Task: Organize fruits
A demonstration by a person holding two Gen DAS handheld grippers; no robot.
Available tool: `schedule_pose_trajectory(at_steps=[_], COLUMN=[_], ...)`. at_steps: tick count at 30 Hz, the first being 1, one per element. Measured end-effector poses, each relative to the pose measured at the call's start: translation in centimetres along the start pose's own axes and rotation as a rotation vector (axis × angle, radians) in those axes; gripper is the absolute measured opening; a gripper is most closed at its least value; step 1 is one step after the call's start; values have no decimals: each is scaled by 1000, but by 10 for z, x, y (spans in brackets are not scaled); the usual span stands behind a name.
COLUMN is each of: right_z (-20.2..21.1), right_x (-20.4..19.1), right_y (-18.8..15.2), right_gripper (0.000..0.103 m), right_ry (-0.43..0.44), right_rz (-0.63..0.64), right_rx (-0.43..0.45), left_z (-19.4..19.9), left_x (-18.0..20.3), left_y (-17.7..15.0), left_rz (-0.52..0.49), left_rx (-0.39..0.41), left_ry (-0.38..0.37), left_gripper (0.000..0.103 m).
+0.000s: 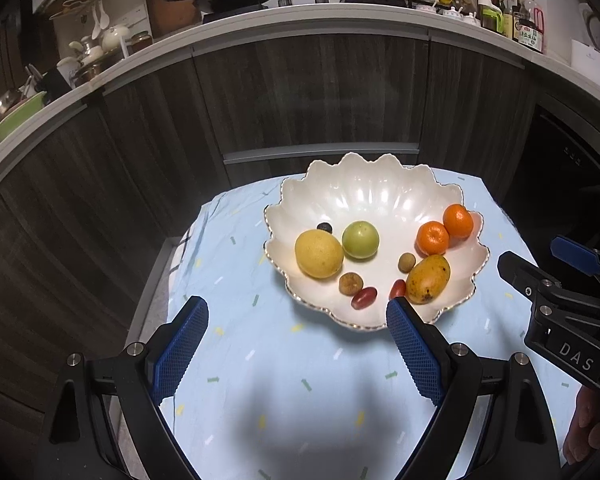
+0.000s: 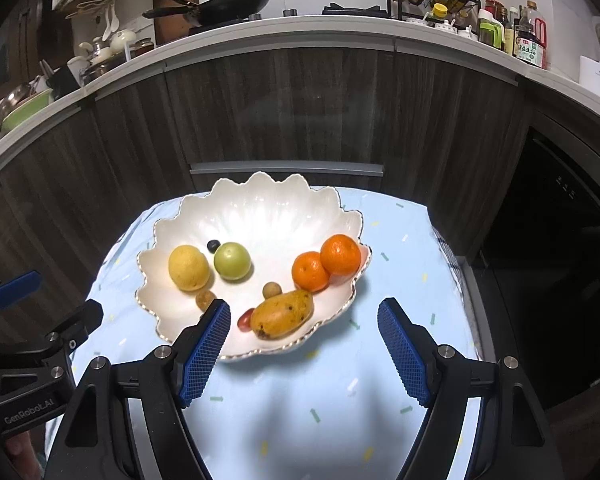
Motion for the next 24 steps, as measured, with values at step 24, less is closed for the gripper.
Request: schedule_pose_trajectory(at_steps=[24], right_z=[45], right_x=[-15], right_y=[-39], right_gripper=[77], right_ry=[7], right_rz=[0], right_rx=[13], left_z=[40], left_x=[-13], left_y=[-43], left_rz=[41], left_rx=[-16], left_ry=[5], left_gripper=[91])
Point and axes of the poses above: each gripper's, at about its wrist camera, not at the fingertips, and z roughly against the way its jaws point, x to its right, y to its top, the point moved 7 cm from there along -z, roughly the way its jaws point, and after that the axes turned 13 degrees about y, right-handed, at the moved point
